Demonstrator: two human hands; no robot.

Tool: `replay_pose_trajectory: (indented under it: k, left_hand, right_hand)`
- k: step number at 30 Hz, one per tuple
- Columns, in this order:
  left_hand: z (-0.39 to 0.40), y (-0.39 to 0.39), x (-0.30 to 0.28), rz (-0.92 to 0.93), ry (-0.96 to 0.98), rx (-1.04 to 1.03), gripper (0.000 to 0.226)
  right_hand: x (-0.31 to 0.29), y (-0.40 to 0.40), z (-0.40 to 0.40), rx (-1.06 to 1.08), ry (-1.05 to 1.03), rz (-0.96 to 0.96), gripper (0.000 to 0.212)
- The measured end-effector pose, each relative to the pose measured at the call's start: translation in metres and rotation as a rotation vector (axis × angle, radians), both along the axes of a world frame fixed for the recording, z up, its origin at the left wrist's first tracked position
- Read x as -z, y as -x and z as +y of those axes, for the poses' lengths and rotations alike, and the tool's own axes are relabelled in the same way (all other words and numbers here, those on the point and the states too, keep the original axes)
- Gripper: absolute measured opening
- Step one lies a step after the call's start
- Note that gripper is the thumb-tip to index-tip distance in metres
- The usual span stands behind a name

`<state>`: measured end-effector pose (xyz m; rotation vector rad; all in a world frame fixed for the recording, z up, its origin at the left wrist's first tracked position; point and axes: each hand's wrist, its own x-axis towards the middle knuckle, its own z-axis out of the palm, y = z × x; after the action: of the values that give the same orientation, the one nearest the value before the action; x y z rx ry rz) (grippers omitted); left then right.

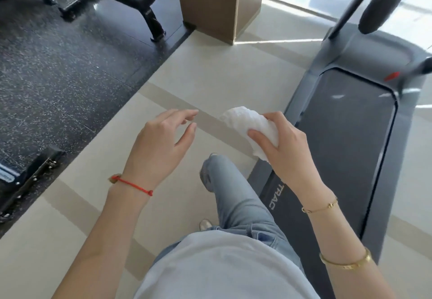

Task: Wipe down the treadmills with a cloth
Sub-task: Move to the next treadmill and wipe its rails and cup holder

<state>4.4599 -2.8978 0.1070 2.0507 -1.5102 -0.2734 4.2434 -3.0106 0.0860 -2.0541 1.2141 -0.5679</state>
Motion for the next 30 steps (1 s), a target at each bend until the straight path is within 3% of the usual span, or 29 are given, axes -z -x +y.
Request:
replay_pose_trajectory:
  k: [12, 21, 30]
  left_hand:
    - [-0.266, -0.071, -0.010, -0.003, 0.084, 0.257, 0.029]
    - [-0.448, -0.074, -0.030, 0.057, 0.112, 0.457, 0.030]
    - [-0.605, -0.064, -0.028, 0.068, 0.097, 0.785, 0.029]
  right_hand:
    - [-0.010, -0.058, -0.200, 0.216, 0.078, -0.042, 0.035]
    - [-0.045, -0.069, -0.331, 0.347, 0.143, -0.056, 0.036]
    - [-0.047, -0.077, -0.422, 0.625, 0.220, -0.046, 0.040]
